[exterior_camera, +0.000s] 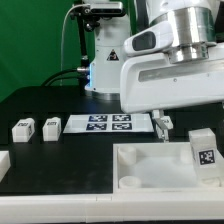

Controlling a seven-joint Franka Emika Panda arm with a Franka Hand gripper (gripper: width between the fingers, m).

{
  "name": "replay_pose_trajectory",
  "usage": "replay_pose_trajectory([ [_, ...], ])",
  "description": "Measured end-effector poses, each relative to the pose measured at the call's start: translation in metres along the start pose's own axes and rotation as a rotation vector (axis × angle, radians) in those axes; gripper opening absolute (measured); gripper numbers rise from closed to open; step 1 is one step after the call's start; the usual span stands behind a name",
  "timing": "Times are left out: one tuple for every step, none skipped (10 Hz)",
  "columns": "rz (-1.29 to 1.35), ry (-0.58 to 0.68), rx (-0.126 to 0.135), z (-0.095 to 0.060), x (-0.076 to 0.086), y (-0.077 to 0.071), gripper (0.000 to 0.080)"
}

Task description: Assemble one leg

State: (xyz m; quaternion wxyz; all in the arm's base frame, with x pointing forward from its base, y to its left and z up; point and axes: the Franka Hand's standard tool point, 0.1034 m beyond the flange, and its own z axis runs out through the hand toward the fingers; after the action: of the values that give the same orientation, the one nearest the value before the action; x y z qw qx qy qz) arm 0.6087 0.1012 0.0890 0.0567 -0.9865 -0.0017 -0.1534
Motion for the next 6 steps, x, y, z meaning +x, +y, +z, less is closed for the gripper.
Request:
replay_pose_trajectory([
  [0.008,-0.124,0.013,-0.001,0.0,-0.002,0.0649],
  [0.012,-0.218,0.024,-0.002,0.002,-0.005,0.0649],
  [0.014,-0.328,0.035,-0.004,0.001,-0.007,0.0649],
  [0.014,-0.414,0.042,-0.003,0.0,-0.008,0.0649],
  [0.014,-0.478,0.049,0.0,0.004,-0.008,0.0649],
  [0.014,-0.422,0.046,0.004,0.014,-0.008,0.0649],
])
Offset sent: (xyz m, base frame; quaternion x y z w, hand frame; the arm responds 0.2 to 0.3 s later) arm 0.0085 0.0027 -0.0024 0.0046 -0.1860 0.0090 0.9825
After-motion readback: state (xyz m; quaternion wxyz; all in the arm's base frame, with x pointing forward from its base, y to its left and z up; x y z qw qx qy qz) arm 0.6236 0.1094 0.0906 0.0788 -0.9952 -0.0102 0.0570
